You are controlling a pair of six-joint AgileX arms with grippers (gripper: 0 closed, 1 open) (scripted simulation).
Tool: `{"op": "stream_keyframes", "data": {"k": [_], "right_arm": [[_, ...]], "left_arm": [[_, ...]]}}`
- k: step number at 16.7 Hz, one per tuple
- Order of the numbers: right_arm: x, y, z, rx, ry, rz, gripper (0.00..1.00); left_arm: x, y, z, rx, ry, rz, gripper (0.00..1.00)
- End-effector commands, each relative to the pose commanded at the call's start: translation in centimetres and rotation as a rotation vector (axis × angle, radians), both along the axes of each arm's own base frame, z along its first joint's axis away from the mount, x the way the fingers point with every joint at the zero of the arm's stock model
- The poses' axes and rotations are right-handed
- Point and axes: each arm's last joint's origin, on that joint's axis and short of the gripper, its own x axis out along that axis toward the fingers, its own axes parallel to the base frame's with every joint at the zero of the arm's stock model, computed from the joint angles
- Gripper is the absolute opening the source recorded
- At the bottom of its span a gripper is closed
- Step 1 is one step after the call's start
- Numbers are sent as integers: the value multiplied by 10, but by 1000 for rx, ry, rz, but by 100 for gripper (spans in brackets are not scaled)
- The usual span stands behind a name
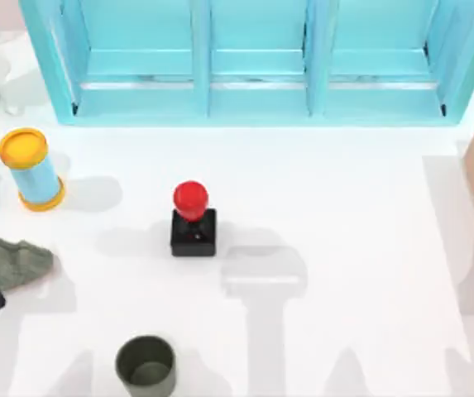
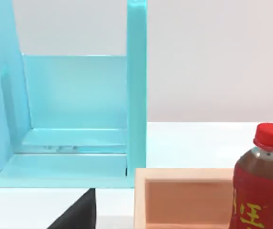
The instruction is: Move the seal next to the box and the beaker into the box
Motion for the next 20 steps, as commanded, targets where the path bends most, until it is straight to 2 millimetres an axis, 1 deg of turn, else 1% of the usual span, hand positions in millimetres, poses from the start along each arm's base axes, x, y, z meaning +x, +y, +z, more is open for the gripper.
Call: {"op": "stream_keyframes", "data": {"k": [3,5,7,9,12,15,18,20], "right_arm": [[0,0,1,1,8,3,100],[1,2,6,7,51,18,100],[3,6,17,17,128,45,100],[8,10,33,31,226,78,100],[23,22,69,56,388,133,100],[49,42,115,86,540,186,100],[84,74,164,120,666,233,100],[111,102,194,144,738,259,100]], "left_arm": [[0,0,0,0,0,0,100],[0,0,0,0,0,0,100],[0,0,0,0,0,0,100],[0,0,0,0,0,0,100],[0,0,0,0,0,0,100],[0,0,0,0,0,0,100],[0,0,0,0,0,0,100],[0,0,0,0,0,0,100]]}}
